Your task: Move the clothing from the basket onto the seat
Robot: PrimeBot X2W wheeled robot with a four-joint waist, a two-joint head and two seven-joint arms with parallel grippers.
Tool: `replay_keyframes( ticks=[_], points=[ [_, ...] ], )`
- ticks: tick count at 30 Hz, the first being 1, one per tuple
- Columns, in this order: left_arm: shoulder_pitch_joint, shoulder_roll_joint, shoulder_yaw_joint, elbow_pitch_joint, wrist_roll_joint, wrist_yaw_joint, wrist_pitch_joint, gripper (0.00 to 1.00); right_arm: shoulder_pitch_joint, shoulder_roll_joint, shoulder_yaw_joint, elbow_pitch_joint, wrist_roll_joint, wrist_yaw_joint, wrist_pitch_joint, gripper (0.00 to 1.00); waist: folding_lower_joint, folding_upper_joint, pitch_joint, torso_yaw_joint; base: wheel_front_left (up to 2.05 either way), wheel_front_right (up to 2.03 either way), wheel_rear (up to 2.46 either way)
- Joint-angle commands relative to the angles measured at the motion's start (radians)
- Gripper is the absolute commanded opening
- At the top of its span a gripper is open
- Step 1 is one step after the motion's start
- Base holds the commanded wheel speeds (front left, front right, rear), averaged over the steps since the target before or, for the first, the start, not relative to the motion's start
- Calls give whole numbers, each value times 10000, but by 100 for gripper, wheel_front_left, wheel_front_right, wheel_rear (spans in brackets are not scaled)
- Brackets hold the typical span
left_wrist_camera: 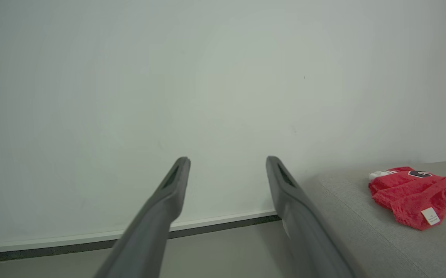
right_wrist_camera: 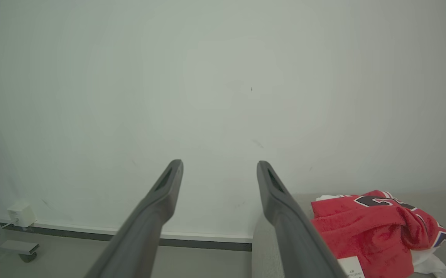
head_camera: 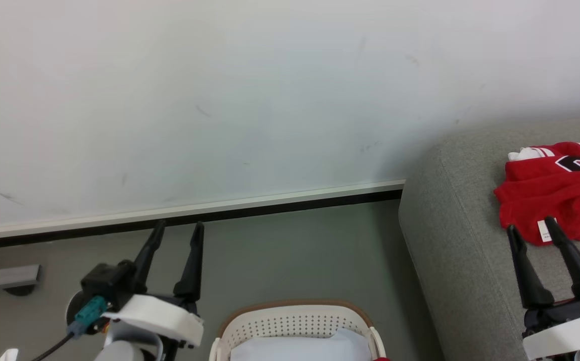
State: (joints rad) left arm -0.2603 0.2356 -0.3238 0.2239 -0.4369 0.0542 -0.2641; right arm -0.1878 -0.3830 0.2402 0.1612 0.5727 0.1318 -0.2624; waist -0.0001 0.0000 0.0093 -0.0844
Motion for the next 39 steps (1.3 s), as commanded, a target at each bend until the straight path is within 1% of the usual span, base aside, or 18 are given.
replay_keyframes(
  ticks=[1,3,4,7,11,14,18,25,31,39],
  points=[
    [318,39,171,-29,279,84,-5,100,318,258,-134,-72,-185,-22,-27,100,1,0,-28,22,0,0,0],
    [673,-85,547,-99,364,158,-5,100,576,619,-219,-184,-464,-22,-27,100,1,0,-51,27,0,0,0],
    [673,-85,547,-99,364,158,-5,100,576,619,-219,-184,-464,-22,-27,100,1,0,-51,27,0,0,0],
    [1144,-316,1057,-226,537,167,-5,100,868,975,-486,-279,-1044,-22,-27,100,1,0,-67,71,0,0,0],
    [1549,-744,1674,-196,739,-60,-5,100,1078,1663,-1300,-207,-1725,-22,-26,100,1,0,-49,140,0,0,0],
    [1637,-1044,1993,-56,1022,-326,-5,100,1174,1960,-1380,-77,-2120,-22,-26,100,1,0,-25,198,0,0,0],
    [1600,-1300,2258,101,1357,-614,-5,100,1090,1951,-1271,71,-2376,-22,-26,100,1,0,3,236,0,0,0],
    [1551,-1576,2632,201,1807,-948,-7,100,933,1856,-1244,145,-2426,-22,-26,100,1,0,33,206,0,0,0],
    [1549,-1711,2839,300,2054,-1136,-5,100,906,1871,-1212,107,-2378,-22,-27,100,1,0,44,150,0,0,0],
    [1491,-1798,2991,394,2228,-1263,-5,100,883,1835,-1167,119,-2278,-22,-27,100,1,0,95,123,0,0,0]
  ],
)
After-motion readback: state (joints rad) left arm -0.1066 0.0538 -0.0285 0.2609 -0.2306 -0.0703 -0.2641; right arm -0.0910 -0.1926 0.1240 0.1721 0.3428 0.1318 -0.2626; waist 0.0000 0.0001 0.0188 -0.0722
